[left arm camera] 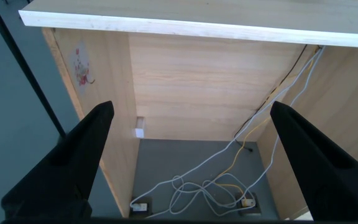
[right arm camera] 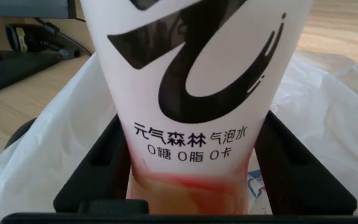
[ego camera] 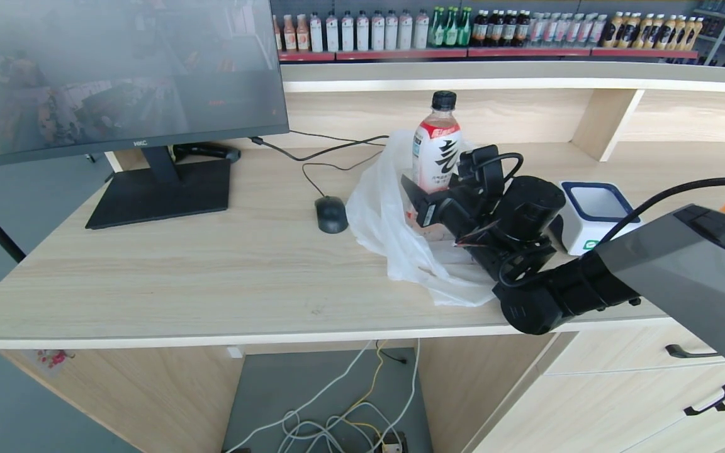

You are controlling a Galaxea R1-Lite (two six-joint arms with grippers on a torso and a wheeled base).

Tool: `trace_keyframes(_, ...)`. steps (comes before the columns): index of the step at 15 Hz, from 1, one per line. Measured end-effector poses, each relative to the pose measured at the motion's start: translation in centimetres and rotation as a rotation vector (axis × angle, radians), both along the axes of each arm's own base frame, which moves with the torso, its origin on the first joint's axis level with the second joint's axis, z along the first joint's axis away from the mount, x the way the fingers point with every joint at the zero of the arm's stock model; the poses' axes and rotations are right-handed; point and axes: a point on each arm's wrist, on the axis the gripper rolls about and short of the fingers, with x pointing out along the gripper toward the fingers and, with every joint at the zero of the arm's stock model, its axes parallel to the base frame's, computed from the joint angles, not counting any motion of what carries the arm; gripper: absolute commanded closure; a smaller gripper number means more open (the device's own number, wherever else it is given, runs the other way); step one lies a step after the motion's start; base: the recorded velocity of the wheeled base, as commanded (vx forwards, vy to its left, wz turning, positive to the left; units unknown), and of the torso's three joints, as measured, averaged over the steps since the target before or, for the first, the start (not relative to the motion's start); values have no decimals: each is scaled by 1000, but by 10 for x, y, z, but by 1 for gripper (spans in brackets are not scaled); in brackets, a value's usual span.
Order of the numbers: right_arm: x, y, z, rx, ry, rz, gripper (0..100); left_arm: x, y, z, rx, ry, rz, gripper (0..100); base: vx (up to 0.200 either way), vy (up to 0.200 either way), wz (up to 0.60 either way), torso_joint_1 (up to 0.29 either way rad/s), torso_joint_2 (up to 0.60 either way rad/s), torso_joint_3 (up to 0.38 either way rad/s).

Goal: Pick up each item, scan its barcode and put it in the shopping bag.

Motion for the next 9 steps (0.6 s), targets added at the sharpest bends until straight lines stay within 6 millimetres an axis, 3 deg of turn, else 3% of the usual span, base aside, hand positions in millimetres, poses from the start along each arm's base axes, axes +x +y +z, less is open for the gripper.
trace_keyframes(9, -2, -2, 6, 6, -21, -3, 0, 0, 0, 0, 0, 0, 0, 0, 0, 0, 0, 0, 0, 0)
